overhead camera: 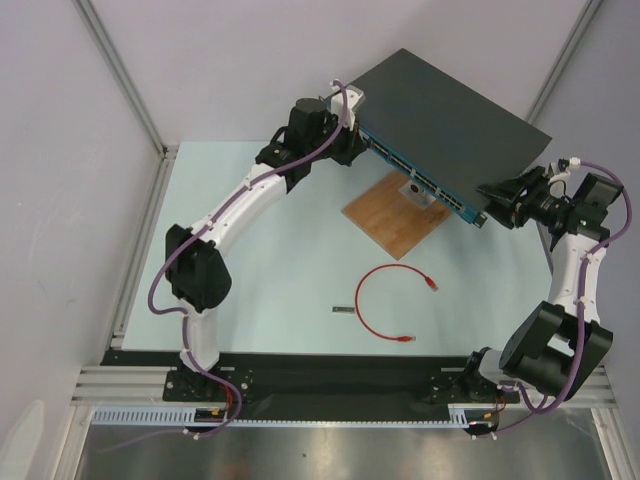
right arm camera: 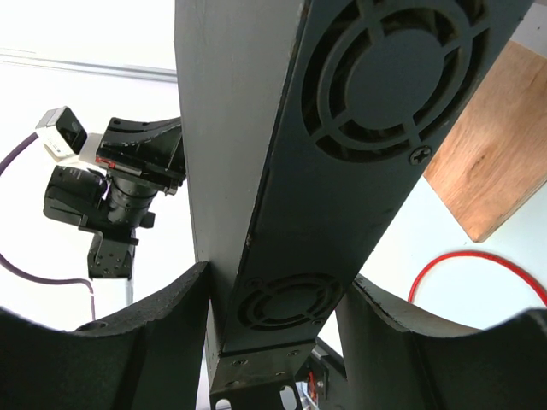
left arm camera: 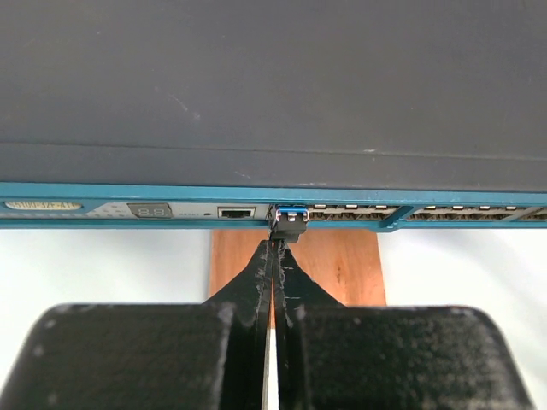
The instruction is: Insert the plug into the switch port
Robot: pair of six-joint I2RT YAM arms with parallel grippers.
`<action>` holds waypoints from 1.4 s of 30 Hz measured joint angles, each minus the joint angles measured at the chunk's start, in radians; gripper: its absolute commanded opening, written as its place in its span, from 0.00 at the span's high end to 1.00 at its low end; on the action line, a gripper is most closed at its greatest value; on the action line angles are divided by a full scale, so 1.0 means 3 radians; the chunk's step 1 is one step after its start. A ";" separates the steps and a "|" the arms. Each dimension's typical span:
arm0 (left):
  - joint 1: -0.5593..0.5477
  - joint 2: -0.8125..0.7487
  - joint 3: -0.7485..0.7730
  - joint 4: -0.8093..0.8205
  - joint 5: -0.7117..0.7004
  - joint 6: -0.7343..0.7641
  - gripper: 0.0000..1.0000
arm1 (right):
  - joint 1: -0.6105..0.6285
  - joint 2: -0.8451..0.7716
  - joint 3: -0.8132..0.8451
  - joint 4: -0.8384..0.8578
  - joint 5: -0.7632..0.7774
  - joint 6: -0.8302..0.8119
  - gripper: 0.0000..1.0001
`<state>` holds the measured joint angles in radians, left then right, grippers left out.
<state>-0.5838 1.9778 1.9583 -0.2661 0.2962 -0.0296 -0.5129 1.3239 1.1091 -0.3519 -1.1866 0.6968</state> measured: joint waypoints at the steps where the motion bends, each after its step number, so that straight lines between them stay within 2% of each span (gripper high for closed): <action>1: 0.0001 0.0003 0.0000 0.0005 -0.0001 -0.0027 1.00 | -0.0001 0.0004 0.0003 -0.0001 -0.0001 -0.0001 1.00; 17: 0.0009 0.0165 0.0317 -0.0252 -0.0011 -0.0253 1.00 | -0.0006 0.0043 0.0046 -0.0071 -0.0027 -0.0057 1.00; 42: 0.0010 0.0258 0.0451 -0.0296 -0.0069 -0.0254 1.00 | 0.0028 0.0102 0.0117 -0.0159 -0.0037 -0.0132 1.00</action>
<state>-0.5808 2.0552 2.0937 -0.3550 0.2756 -0.1059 -0.5045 1.3544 1.1442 -0.3996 -1.1976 0.6571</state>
